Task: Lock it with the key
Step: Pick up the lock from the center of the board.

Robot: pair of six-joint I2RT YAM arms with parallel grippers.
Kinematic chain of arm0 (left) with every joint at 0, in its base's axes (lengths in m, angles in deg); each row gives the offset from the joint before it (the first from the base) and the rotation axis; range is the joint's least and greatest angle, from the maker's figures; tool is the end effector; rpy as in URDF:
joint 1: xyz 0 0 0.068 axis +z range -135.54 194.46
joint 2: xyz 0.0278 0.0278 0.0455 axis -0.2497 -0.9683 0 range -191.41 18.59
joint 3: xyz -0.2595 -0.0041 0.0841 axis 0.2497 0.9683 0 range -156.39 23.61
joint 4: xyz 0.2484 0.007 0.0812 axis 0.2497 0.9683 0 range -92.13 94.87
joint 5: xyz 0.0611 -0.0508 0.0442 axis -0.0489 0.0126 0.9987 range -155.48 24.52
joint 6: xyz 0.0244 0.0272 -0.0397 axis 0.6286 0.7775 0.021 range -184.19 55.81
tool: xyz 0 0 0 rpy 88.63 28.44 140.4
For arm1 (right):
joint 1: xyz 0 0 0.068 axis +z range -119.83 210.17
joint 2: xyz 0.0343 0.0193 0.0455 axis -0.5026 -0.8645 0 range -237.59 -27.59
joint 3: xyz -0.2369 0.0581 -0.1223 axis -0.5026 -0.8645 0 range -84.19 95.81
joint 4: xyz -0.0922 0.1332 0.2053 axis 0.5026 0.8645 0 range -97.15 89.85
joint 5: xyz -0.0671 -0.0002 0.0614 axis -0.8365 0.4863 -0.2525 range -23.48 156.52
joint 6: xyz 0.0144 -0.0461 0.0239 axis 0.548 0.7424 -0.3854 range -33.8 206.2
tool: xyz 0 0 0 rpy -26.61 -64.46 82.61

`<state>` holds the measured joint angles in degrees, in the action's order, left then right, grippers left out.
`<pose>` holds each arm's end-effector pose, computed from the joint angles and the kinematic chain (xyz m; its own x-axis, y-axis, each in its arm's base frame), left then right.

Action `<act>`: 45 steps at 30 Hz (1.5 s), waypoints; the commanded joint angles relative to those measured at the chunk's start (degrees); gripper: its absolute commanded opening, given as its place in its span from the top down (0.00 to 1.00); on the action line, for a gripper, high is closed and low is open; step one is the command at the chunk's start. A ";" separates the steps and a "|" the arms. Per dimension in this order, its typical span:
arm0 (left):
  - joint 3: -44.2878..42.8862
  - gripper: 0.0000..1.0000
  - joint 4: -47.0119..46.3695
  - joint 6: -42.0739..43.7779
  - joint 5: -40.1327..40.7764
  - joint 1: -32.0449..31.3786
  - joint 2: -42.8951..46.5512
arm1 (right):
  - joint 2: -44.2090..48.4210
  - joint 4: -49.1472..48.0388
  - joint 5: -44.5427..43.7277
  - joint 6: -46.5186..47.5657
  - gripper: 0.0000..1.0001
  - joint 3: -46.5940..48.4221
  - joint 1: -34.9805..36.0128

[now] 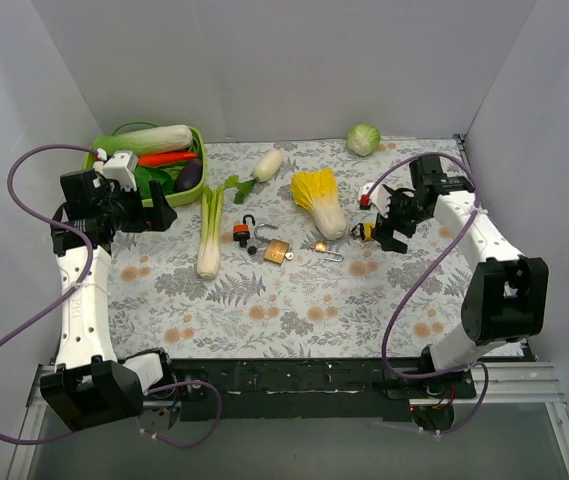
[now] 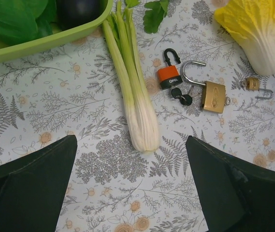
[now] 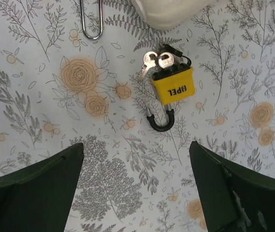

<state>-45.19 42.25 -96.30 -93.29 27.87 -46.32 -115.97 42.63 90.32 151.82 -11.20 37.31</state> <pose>0.2262 0.0368 0.3605 -0.6095 -0.6286 -0.4831 -0.2171 0.7184 -0.6609 0.3053 0.0527 0.2735 -0.1151 -0.8544 -0.5068 -0.9365 0.2634 -0.2314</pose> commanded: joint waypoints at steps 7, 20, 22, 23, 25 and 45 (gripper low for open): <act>2.26 0.02 2.11 7.68 -4.96 -0.05 -0.66 | -14.27 -5.92 -2.88 13.83 0.07 2.24 2.79; 4.37 0.02 1.85 10.58 -9.36 -0.05 0.66 | -23.41 -5.75 -0.15 14.00 0.08 10.06 3.50; 4.46 0.02 1.85 10.50 -10.06 -0.05 0.57 | -24.29 -4.96 0.29 14.00 0.08 11.90 3.59; 4.55 0.02 1.85 10.58 -10.15 0.04 0.57 | -25.08 -4.17 0.55 14.00 0.08 12.52 3.67; 4.55 0.02 1.85 10.59 -10.68 0.04 0.48 | -25.79 -3.90 0.47 14.27 0.08 13.49 4.02; 2.35 0.02 3.08 10.41 -13.58 0.04 -1.10 | -20.62 -8.73 -1.29 14.62 0.56 3.22 5.52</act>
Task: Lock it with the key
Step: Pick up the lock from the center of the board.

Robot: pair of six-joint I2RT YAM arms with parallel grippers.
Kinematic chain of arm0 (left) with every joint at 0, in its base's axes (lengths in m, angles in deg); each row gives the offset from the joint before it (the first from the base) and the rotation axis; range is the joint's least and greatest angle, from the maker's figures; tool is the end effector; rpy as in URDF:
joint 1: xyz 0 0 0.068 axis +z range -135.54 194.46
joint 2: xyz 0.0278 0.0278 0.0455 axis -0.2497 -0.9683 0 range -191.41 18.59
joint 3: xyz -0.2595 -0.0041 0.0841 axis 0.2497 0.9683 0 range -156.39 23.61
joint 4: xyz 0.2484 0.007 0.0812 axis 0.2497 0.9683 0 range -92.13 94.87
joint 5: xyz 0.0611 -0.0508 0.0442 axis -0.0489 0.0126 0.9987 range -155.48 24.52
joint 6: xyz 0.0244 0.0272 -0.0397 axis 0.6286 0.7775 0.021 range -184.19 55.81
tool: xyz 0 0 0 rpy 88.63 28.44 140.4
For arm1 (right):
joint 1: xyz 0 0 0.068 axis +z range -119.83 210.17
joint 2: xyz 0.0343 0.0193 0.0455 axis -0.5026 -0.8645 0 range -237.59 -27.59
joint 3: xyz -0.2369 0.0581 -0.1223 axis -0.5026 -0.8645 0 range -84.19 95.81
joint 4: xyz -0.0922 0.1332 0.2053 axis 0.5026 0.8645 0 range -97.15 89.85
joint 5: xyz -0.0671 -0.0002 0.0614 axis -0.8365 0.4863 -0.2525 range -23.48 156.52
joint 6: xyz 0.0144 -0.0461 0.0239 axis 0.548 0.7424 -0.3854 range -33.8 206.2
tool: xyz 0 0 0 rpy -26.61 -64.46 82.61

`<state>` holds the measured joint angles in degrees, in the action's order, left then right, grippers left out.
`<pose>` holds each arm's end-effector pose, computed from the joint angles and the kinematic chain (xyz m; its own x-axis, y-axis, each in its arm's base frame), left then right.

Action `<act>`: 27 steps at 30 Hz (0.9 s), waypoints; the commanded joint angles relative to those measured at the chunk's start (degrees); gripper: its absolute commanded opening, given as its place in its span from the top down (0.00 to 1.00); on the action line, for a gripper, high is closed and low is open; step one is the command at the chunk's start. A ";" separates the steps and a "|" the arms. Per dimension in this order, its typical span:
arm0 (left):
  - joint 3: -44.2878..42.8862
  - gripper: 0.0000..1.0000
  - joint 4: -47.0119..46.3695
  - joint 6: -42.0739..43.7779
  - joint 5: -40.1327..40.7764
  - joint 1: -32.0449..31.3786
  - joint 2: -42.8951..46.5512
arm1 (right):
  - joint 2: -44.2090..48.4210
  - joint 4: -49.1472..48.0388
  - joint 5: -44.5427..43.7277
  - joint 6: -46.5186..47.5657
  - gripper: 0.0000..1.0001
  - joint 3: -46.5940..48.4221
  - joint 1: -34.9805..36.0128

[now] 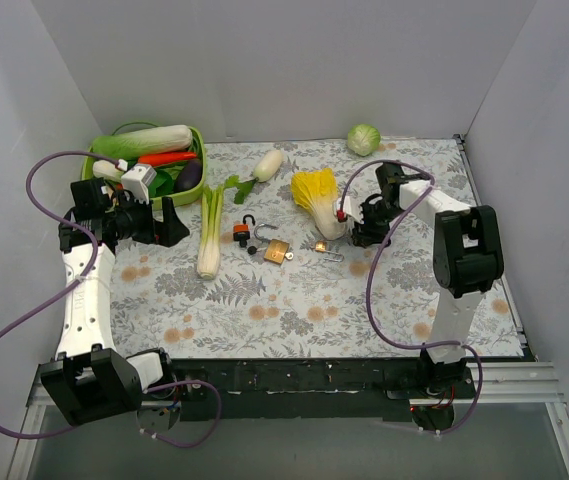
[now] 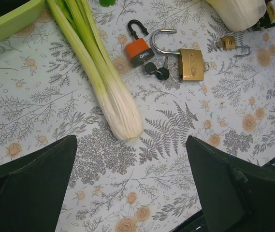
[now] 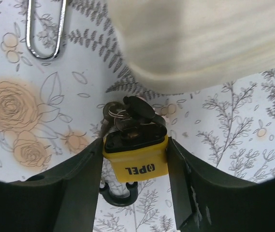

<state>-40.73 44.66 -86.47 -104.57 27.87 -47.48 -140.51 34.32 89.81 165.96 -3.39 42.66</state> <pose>0.2259 0.0307 0.3312 -0.7602 -0.4837 -0.4338 -0.0669 0.7224 -0.6882 0.3801 0.0985 0.1749 0.1362 -0.8957 -0.4233 -0.9763 -0.0489 -0.2106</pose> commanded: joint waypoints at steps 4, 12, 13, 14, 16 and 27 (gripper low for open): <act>-2.90 0.02 0.68 0.22 -3.62 -0.05 -0.29 | 8.06 -4.11 -2.19 0.65 0.38 -11.26 0.17; -3.17 0.02 1.03 -0.22 -4.15 0.04 0.41 | 7.28 -3.16 -2.63 1.44 0.30 -12.06 0.25; -3.25 0.02 1.03 -0.22 -4.15 -0.05 0.41 | 7.28 -2.81 -2.55 1.71 0.29 -11.98 0.25; -3.16 0.02 1.03 -0.22 -4.50 0.04 0.50 | 7.19 -2.63 -2.46 2.06 0.28 -11.89 0.25; -2.90 0.02 1.03 -0.57 -4.59 -0.05 0.41 | 7.10 -2.36 -2.46 2.32 0.28 -11.80 0.17; -5.01 0.02 1.03 -1.18 -5.99 -0.05 -0.03 | 11.66 -1.49 -1.67 -1.97 0.97 -8.48 -0.45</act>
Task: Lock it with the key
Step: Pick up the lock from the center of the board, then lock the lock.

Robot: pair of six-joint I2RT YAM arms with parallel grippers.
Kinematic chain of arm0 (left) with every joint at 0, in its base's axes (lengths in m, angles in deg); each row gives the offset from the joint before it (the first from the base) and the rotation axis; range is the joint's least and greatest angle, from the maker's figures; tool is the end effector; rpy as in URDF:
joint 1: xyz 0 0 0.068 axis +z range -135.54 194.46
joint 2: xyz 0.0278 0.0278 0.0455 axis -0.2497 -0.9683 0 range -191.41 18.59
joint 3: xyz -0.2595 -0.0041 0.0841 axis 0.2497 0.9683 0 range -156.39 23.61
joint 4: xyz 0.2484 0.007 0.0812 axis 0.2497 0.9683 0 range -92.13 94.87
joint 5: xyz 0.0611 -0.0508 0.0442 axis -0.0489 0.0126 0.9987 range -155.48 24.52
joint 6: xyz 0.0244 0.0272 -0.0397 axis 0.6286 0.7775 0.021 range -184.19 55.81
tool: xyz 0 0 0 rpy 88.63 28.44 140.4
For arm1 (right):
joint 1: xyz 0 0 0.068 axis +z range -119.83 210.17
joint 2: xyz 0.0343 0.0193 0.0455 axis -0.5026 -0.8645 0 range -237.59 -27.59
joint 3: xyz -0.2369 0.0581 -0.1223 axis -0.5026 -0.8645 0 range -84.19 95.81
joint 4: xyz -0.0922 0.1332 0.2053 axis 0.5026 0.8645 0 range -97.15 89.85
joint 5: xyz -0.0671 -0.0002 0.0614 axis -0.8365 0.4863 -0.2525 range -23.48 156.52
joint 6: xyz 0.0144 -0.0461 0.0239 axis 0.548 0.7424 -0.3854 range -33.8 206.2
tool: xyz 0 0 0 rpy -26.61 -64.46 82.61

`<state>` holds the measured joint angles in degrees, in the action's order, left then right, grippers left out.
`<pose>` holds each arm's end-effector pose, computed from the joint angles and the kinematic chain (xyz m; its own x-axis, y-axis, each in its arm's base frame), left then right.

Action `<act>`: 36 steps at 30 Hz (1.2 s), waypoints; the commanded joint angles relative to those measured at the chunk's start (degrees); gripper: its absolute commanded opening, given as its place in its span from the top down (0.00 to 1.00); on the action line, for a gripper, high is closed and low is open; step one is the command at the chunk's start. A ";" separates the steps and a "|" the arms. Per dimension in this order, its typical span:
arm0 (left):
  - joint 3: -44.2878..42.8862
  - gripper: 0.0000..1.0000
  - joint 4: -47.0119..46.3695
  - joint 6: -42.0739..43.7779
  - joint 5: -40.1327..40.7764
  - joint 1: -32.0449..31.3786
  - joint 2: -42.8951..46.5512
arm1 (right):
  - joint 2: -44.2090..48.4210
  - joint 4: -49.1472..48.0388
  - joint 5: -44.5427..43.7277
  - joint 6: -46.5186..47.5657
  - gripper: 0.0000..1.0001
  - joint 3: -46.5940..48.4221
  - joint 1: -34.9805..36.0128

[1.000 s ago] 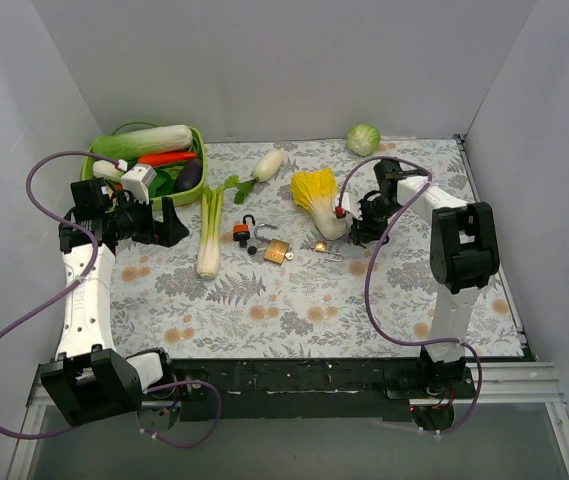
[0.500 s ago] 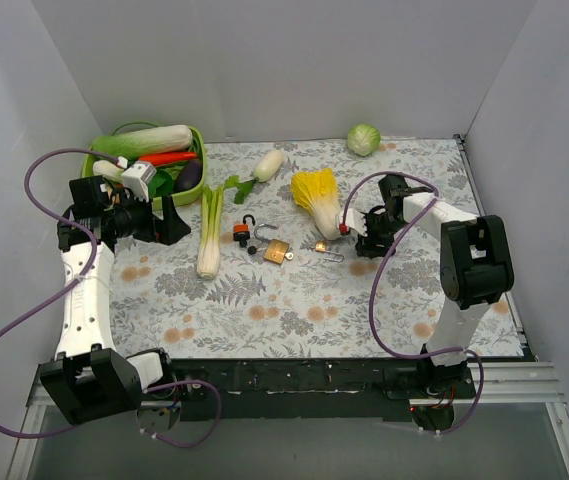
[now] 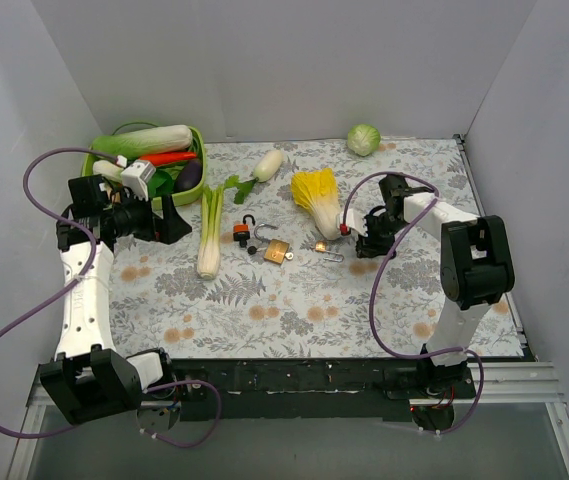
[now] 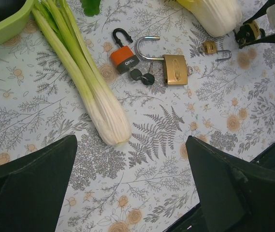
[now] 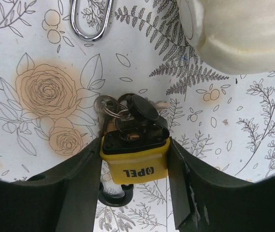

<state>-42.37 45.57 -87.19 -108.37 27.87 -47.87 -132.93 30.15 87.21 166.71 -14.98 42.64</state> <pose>0.2262 0.0289 0.3389 -0.7734 -0.4787 -0.4156 -0.0333 0.6854 -0.7274 0.3427 0.0886 0.1693 0.1419 -0.9137 -0.3809 -0.9726 -0.0570 -0.2255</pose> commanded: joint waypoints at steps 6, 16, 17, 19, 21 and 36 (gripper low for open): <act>-6.18 0.02 -2.08 -3.61 -7.02 -0.05 0.71 | 8.47 10.15 8.21 -19.49 0.99 12.51 -0.87; -7.07 0.09 -7.79 -12.39 -15.47 -6.80 -1.57 | 18.93 -9.44 29.84 -73.33 0.99 12.37 -0.87; -6.45 0.09 -11.37 -13.72 -14.33 -10.73 -1.40 | 20.42 -13.88 28.89 -80.18 0.99 10.61 -0.87; -4.00 0.12 -16.04 -16.53 -9.77 -15.31 -0.44 | 24.82 -25.10 23.91 -96.15 0.99 4.02 -0.87; -1.97 0.12 -23.42 -20.93 -3.73 -20.51 -0.08 | 28.59 -29.02 18.54 -103.24 0.99 -0.45 -1.04; -1.59 0.24 -41.91 -25.14 30.01 -59.08 -11.23 | 29.49 -17.79 -1.53 -137.55 0.99 -2.15 -1.04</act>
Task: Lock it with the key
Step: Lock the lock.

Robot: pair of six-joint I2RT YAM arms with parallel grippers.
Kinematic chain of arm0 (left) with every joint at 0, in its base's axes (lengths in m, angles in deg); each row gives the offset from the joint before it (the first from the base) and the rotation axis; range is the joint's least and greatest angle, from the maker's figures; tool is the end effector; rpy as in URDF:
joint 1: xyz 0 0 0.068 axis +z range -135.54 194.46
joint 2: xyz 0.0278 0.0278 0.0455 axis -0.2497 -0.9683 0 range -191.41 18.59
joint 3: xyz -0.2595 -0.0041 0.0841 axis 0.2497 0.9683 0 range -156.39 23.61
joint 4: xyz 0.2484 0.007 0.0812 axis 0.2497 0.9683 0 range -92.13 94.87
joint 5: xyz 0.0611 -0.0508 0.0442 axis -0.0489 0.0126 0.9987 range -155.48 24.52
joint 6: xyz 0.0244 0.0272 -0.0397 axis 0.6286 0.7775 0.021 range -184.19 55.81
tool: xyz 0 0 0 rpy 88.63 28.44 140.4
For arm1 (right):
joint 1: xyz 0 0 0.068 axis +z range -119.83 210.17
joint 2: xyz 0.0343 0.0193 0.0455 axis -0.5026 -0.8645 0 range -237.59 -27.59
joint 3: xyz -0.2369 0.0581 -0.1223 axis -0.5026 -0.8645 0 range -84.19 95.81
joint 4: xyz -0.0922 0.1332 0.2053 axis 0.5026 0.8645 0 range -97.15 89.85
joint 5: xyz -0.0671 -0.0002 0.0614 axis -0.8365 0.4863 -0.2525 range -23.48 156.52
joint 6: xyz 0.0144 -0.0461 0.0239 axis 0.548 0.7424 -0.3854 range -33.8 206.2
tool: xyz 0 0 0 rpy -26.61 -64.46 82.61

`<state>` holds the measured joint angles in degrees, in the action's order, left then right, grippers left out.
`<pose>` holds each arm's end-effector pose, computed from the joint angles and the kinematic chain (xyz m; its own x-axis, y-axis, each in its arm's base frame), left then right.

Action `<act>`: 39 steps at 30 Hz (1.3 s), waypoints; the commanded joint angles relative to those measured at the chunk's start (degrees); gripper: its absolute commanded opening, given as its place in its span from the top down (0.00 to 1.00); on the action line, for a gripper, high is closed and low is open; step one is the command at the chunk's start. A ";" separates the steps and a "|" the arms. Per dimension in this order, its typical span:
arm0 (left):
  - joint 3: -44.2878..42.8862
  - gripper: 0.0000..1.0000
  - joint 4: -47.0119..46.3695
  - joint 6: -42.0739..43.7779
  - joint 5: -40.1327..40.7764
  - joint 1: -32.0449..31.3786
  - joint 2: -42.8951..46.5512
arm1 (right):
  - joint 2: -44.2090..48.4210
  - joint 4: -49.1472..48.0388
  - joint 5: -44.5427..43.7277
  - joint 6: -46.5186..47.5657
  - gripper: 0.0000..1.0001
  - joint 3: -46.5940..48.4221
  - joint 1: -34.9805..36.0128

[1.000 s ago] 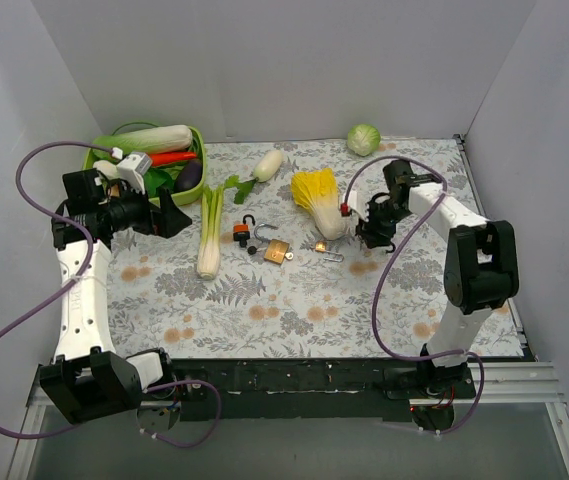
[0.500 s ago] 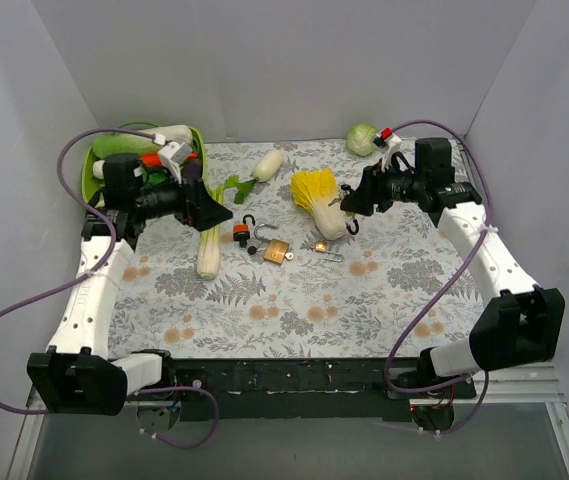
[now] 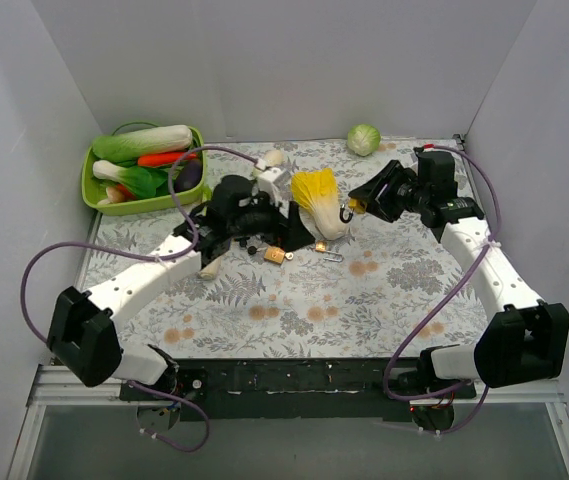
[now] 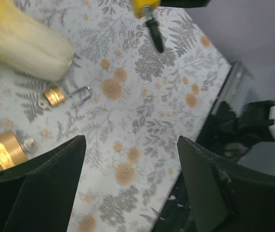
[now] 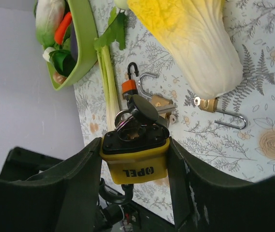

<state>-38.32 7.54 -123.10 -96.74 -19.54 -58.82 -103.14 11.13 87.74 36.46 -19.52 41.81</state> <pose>0.2458 -0.1882 0.3192 -0.9248 -0.2591 -0.2785 0.1462 0.4338 -0.8891 0.2909 0.0730 0.3297 -0.6881 0.5846 -0.4298 0.0427 0.6239 0.7803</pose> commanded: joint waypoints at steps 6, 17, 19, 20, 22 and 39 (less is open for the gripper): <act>5.54 0.17 -19.30 65.35 47.13 -26.20 -0.64 | -1.00 4.74 -2.49 -7.48 0.99 3.01 -0.13; 22.28 0.22 -53.77 105.04 46.03 -29.90 -3.61 | -1.09 6.06 0.14 -8.10 0.99 2.57 -0.04; 23.69 0.23 -59.56 109.61 45.25 -30.16 -4.68 | -0.92 6.15 0.76 -8.27 0.99 2.31 0.05; 24.31 0.23 -60.90 110.41 45.07 -30.16 -5.55 | -0.92 6.15 0.93 -8.62 0.99 2.13 0.05; 24.84 0.25 -62.40 112.35 44.19 -30.34 -6.00 | -0.92 5.89 1.20 -8.71 0.99 1.87 0.31; 24.75 0.45 -57.14 119.82 34.87 -30.51 -8.29 | -1.09 4.66 2.61 -9.59 0.99 1.08 3.83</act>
<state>-12.64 -50.92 -5.82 -59.87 -49.81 -67.06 -105.17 18.89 88.79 27.83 -19.48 44.89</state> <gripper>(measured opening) 0.564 0.576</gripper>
